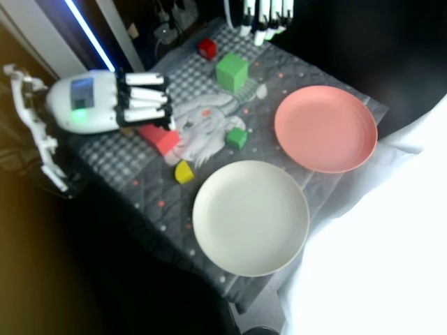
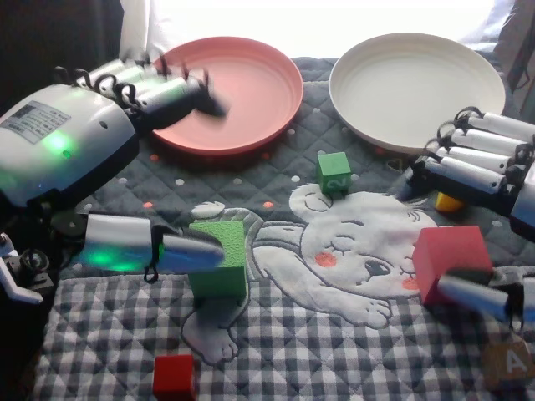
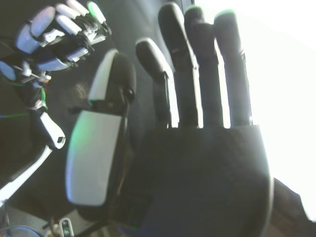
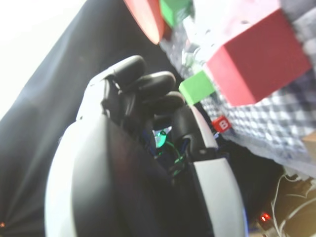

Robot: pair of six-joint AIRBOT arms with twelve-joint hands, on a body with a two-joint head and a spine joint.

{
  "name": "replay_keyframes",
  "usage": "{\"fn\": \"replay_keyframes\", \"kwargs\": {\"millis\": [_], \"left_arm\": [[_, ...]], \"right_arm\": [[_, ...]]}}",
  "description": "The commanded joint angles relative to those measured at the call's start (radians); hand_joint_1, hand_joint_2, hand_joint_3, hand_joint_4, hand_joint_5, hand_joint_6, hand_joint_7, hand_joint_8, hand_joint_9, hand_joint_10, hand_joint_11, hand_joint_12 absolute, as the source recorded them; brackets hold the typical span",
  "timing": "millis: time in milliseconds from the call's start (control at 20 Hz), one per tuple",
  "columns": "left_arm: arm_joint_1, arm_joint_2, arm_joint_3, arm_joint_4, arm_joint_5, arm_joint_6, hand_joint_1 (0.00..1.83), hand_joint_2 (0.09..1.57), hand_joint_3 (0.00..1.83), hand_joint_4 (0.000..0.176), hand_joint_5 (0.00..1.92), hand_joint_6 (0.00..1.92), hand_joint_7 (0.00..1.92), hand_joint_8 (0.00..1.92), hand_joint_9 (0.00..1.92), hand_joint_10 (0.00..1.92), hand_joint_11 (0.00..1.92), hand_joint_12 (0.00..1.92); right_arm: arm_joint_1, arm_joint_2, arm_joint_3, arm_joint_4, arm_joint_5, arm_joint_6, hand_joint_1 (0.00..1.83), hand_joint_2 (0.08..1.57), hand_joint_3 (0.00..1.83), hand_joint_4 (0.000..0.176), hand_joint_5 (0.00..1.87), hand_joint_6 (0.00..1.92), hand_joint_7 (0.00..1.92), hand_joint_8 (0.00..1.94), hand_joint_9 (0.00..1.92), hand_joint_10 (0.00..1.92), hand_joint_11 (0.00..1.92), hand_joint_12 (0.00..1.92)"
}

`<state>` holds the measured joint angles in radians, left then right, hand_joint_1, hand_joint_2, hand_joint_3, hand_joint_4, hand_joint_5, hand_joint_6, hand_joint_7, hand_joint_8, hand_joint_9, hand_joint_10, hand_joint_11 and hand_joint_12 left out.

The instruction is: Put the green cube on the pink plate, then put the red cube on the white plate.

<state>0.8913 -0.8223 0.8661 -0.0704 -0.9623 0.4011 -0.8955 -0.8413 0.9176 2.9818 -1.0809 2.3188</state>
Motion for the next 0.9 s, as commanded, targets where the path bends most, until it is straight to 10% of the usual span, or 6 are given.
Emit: {"fn": "replay_keyframes", "kwargs": {"millis": [0,200,500,850], "left_arm": [[-0.016,-0.01,0.006,0.003,-0.121,-0.003,0.53,0.81,0.03,0.035,0.11,0.01,0.11,0.01,0.14,0.08,0.0,0.98],[-0.029,-0.035,0.017,0.004,-0.083,-0.003,0.61,0.81,0.01,0.064,0.12,0.0,0.07,0.0,0.11,0.03,0.0,0.93],[-0.041,-0.111,0.074,0.051,0.075,-0.003,0.61,0.86,0.01,0.0,0.18,0.01,0.27,0.03,0.3,0.1,0.0,1.22],[-0.019,-0.141,0.084,0.084,0.179,-0.003,0.68,0.9,0.01,0.0,0.3,0.02,0.37,0.02,0.33,0.1,0.0,1.05]], "right_arm": [[0.007,0.003,-0.005,0.027,-0.115,0.026,0.32,1.11,0.14,0.0,0.0,0.79,0.16,0.71,0.04,1.04,0.0,1.62],[0.01,0.001,-0.004,0.027,-0.116,0.026,0.28,1.15,0.11,0.0,0.0,0.7,0.16,0.7,0.03,1.02,0.0,1.61],[0.017,-0.005,0.0,0.027,-0.116,0.026,0.24,1.2,0.04,0.0,0.01,0.61,0.19,0.58,0.05,0.92,0.0,1.43],[0.022,-0.007,0.0,0.027,-0.116,0.026,0.34,1.23,0.02,0.0,0.0,0.67,0.19,0.47,0.03,0.88,0.0,1.35]]}}
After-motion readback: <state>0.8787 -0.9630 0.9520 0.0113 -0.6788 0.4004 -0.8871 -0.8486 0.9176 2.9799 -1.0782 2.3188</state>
